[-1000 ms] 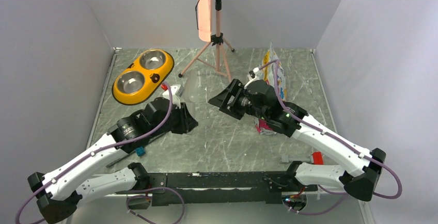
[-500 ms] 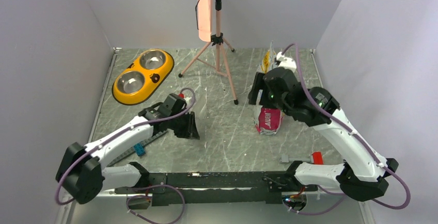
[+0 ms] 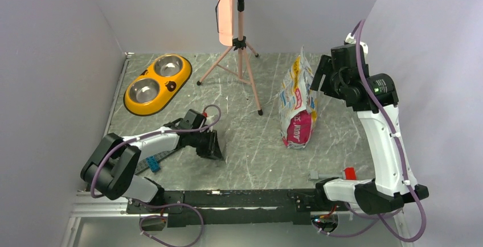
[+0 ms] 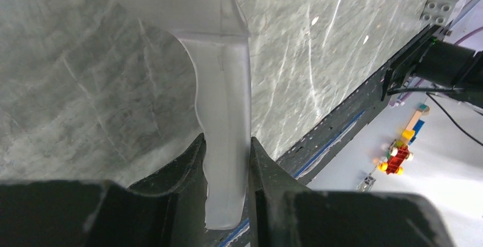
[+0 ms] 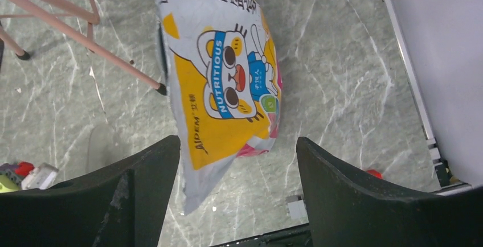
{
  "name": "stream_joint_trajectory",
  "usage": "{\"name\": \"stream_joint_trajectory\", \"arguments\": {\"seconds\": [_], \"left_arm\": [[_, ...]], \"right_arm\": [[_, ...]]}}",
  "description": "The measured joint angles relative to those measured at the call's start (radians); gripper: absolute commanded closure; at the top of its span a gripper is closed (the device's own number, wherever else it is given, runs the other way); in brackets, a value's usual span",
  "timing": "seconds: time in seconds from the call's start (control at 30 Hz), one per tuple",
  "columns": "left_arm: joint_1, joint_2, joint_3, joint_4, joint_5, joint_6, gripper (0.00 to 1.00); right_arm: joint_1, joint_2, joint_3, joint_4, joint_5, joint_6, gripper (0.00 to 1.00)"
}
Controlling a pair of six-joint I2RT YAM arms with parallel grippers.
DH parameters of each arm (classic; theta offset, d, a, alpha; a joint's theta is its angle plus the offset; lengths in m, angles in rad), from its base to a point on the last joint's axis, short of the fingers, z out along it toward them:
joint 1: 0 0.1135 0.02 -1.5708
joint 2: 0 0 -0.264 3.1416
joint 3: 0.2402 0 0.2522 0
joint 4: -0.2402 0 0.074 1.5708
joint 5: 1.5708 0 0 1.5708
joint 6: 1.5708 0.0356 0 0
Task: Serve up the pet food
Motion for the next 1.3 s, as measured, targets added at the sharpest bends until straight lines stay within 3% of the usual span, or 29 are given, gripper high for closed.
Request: {"name": "stream_joint_trajectory", "arguments": {"seconds": [0.27, 0.63, 1.0, 1.3], "left_arm": [[0.032, 0.036, -0.048, 0.074, 0.068, 0.024, 1.0], [0.035, 0.048, -0.027, 0.037, 0.046, 0.066, 0.85], [0.043, 0.052, 0.029, -0.073, -0.001, 0.099, 0.47], [0.046, -0.132, 0.046, -0.192, -0.021, 0.088, 0.29]], "right_arm": [[-0.074, 0.027, 0.064, 0.0, -0.111, -0.068, 0.21], [-0.172, 0.057, 0.113, -0.01, -0.114, -0.1, 0.21], [-0.252, 0.089, 0.06, -0.006, -0.166, -0.107, 0.17], [-0.253, 0.091, 0.047, 0.034, -0.206, -0.122, 0.16]]}}
